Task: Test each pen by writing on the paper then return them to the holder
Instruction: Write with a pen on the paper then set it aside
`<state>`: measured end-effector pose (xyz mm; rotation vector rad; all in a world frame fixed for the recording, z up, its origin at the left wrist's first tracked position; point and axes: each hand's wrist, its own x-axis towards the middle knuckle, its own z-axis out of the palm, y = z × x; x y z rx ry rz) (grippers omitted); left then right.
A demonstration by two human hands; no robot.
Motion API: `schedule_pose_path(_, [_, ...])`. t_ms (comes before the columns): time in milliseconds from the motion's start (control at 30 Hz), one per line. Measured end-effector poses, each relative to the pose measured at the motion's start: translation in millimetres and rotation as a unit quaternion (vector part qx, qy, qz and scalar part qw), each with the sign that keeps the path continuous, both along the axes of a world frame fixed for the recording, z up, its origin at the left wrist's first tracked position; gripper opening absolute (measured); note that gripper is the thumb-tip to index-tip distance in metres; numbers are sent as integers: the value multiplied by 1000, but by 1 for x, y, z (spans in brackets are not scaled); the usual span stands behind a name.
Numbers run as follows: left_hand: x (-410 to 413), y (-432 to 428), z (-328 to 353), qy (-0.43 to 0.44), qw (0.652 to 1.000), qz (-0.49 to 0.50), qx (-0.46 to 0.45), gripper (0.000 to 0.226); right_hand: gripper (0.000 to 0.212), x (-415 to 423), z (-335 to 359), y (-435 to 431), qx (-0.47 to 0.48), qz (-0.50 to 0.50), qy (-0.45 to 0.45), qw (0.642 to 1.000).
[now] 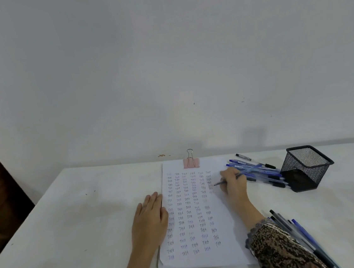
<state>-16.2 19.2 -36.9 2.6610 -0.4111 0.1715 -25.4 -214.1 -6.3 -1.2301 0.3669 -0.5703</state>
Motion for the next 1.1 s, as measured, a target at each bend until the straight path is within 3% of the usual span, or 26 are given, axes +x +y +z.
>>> schedule_pose_path(67, [0, -1, 0, 1, 1000, 3, 5, 93, 44, -3, 8, -1, 106, 15, -5, 994])
schedule_pose_path(133, [0, 0, 1, 3, 1000, 2, 6, 94, 45, -6, 15, 5, 144, 25, -23, 989])
schedule_pose_path(333, [-1, 0, 2, 9, 1000, 0, 3, 95, 35, -20, 10, 22, 203, -9, -81, 976])
schedule_pose_path(533, [0, 0, 0, 5, 1000, -10, 23, 95, 29, -41, 12, 30, 255, -113, -19, 960])
schedule_pose_path(633, [-1, 0, 1, 8, 1000, -15, 17, 90, 32, -51, 17, 31, 238, -145, 3, 960])
schedule_pose_path(700, [-1, 0, 2, 13, 1000, -17, 21, 76, 28, -61, 25, 26, 157, -156, 26, 975])
schedule_pose_path(767, [-3, 0, 4, 16, 999, -19, 25, 69, 21, -78, 36, 13, -56, -167, 96, 980])
schedule_pose_path(833, [-4, 1, 5, 20, 999, -20, 25, 60, 17, -100, 37, -9, -284, -167, 184, 926])
schedule_pose_path(900, [-4, 0, 6, 22, 999, -20, 28, 50, 19, -121, 32, -34, -409, -145, 281, 856])
schedule_pose_path(1000, [-5, -2, 8, 21, 999, -20, 23, 48, 21, -145, 20, -57, -463, -66, 474, 746])
schedule_pose_path(1033, [-5, -2, 8, 22, 999, -20, 21, 48, 22, -150, 19, -60, -465, -45, 504, 726])
schedule_pose_path(1100, [-5, -2, 8, 22, 999, -20, 21, 48, 23, -157, 20, -60, -448, -31, 512, 733])
